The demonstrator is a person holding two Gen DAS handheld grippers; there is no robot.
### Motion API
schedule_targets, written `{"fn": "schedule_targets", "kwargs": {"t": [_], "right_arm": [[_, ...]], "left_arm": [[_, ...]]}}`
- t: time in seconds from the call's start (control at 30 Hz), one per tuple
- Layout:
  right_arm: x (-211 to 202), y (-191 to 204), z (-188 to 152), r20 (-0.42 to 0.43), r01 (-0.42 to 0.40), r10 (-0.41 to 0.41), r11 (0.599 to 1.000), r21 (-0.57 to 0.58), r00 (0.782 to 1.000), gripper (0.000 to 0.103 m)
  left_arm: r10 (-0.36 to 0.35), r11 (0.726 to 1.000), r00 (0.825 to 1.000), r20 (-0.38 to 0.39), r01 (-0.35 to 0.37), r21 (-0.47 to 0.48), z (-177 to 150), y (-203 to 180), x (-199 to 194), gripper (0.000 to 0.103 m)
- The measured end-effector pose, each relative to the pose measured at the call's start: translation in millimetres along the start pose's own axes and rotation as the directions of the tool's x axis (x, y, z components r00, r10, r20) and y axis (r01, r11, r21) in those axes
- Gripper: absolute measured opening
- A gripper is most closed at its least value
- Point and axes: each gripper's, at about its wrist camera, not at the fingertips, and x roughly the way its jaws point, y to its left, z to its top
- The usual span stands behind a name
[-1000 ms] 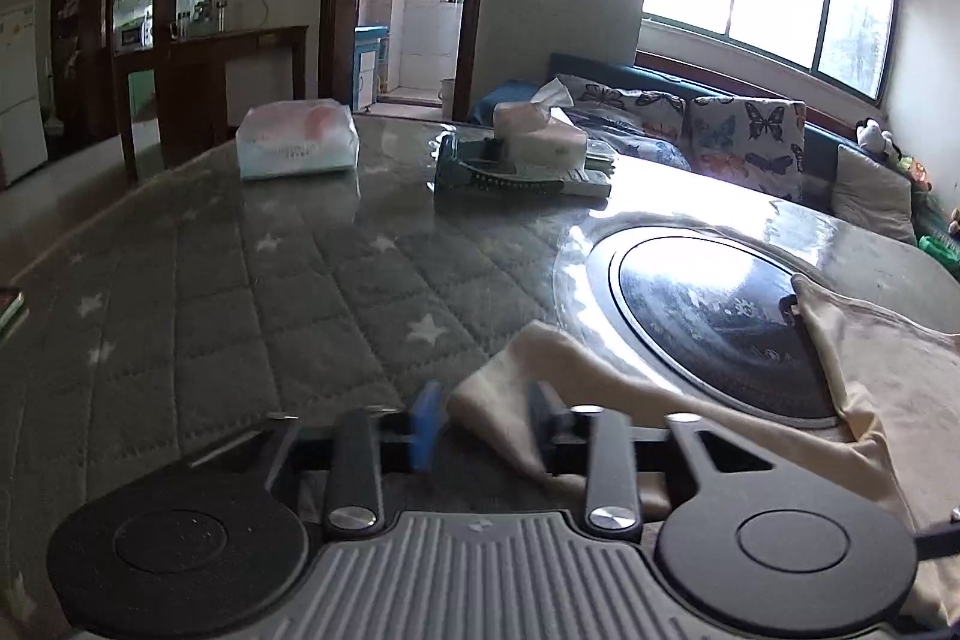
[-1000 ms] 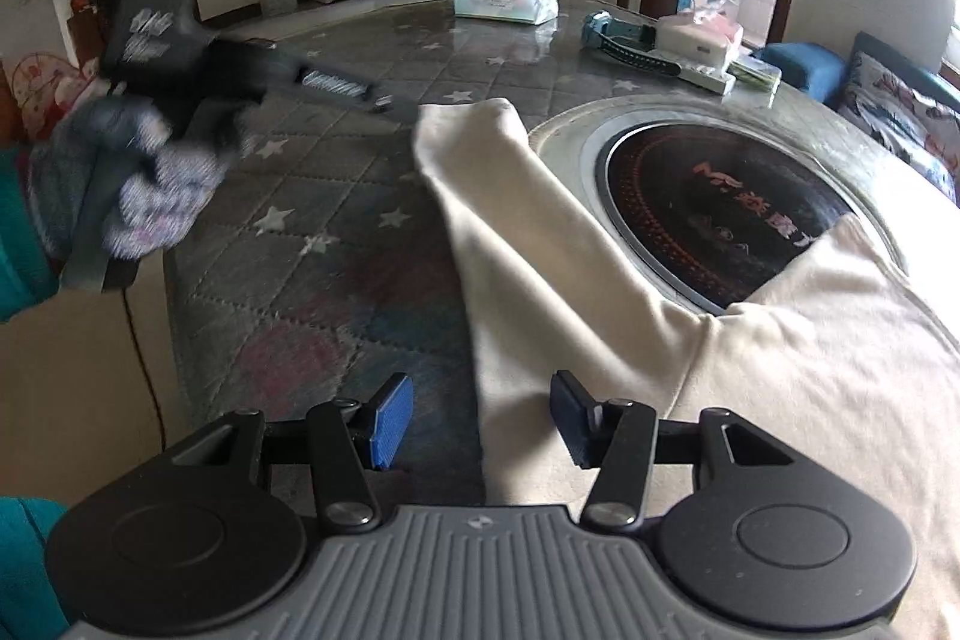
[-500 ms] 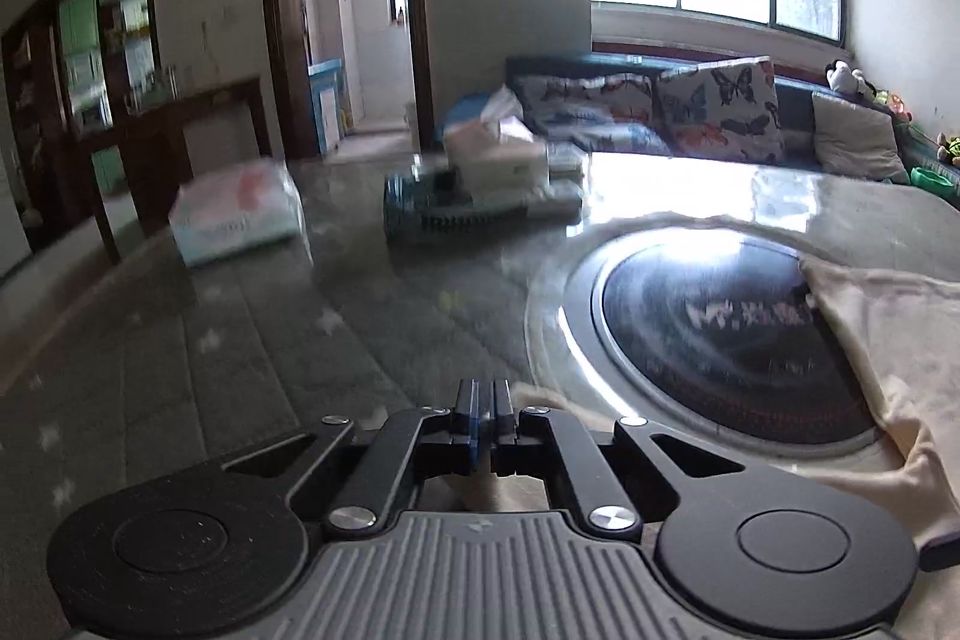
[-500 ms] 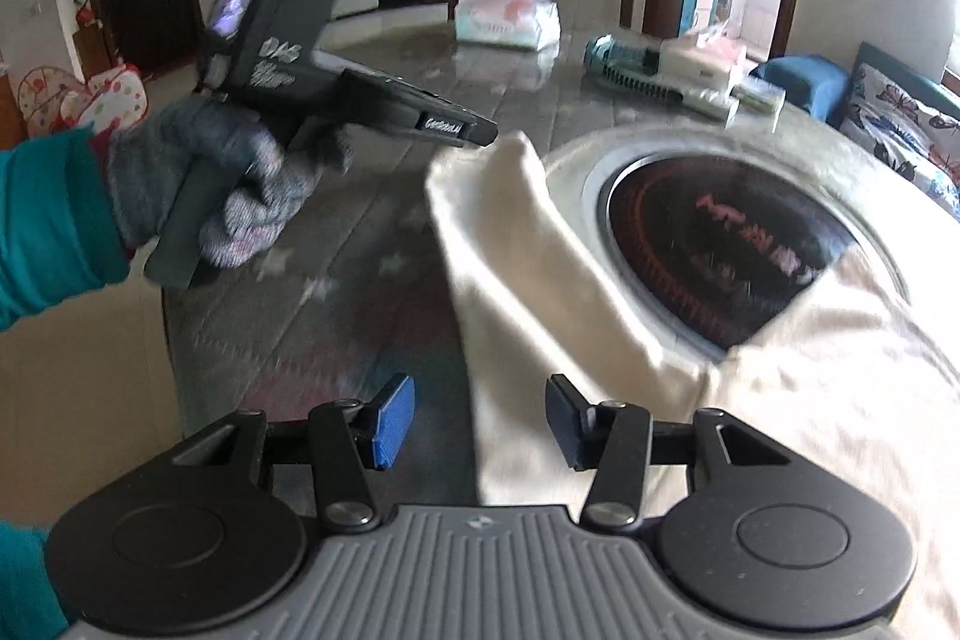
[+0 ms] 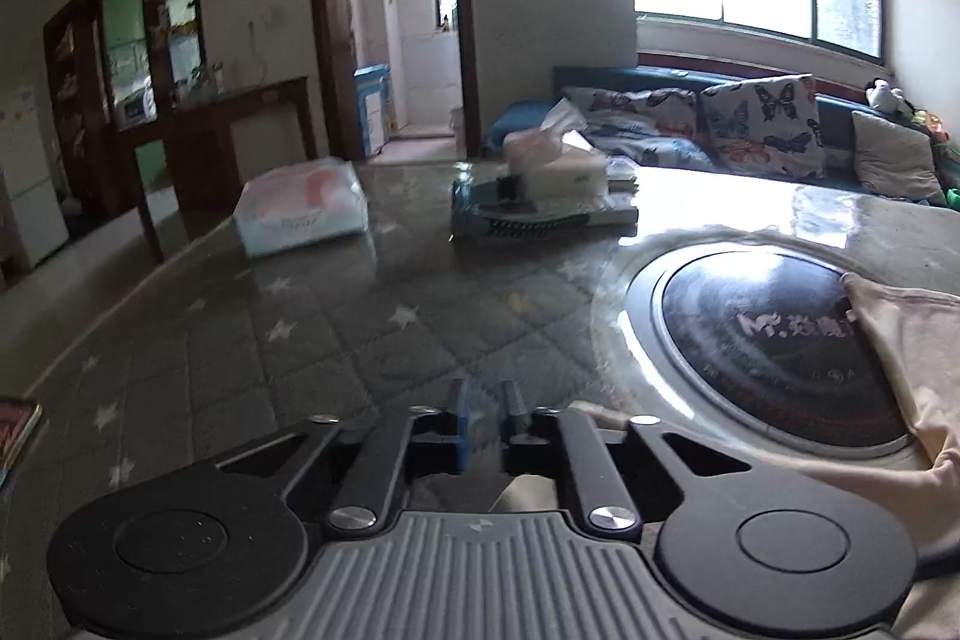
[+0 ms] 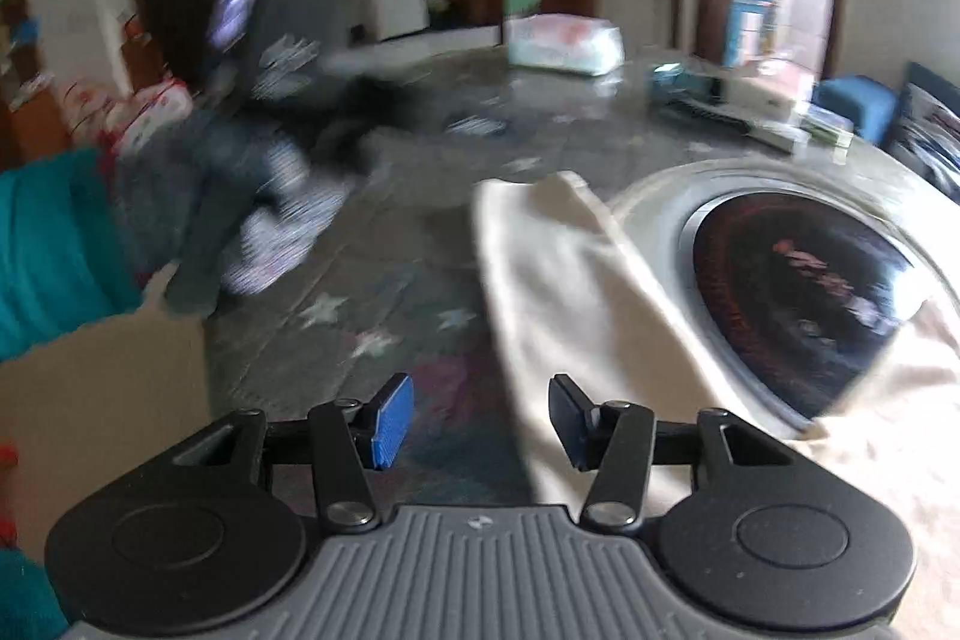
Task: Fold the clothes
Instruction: 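Smooth the folded sweatshirt edge with the left gripper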
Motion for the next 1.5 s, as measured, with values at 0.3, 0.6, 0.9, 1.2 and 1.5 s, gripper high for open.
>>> {"fn": "schedule_targets", "kwargs": {"t": [0.3,0.6,0.9,1.2,1.5], "right_arm": [[10,-52,4,-0.041,0.079,-0.074,0.985,0.152,0.996,0.052],[-13,-55,8,-0.009,0.106,-0.105,0.987,0.122,0.994,0.051],[-54,-51,-32,-0.076,0.234,-0.228,0.968,0.086,0.971,0.044],[-44,-13,-49,-0.062,0.237,-0.240,0.970,-0.054,0.969,0.039],[-55,-12,-53,-0.039,0.238,-0.239,0.971,-0.030,0.970,0.037]], "left_arm": [[-0.040,0.997,0.996,-0.084,0.035,-0.062,-21,-5,-4,0.031],[-0.007,0.989,0.996,-0.091,-0.006,-0.149,-25,0,-18,0.046],[-0.026,0.986,0.994,-0.106,0.008,-0.168,-32,-15,-27,0.046],[0.030,0.988,0.993,-0.113,-0.046,-0.149,-27,-23,-12,0.024],[0.044,0.980,0.995,-0.085,-0.060,-0.191,-25,-13,-19,0.013]]}}
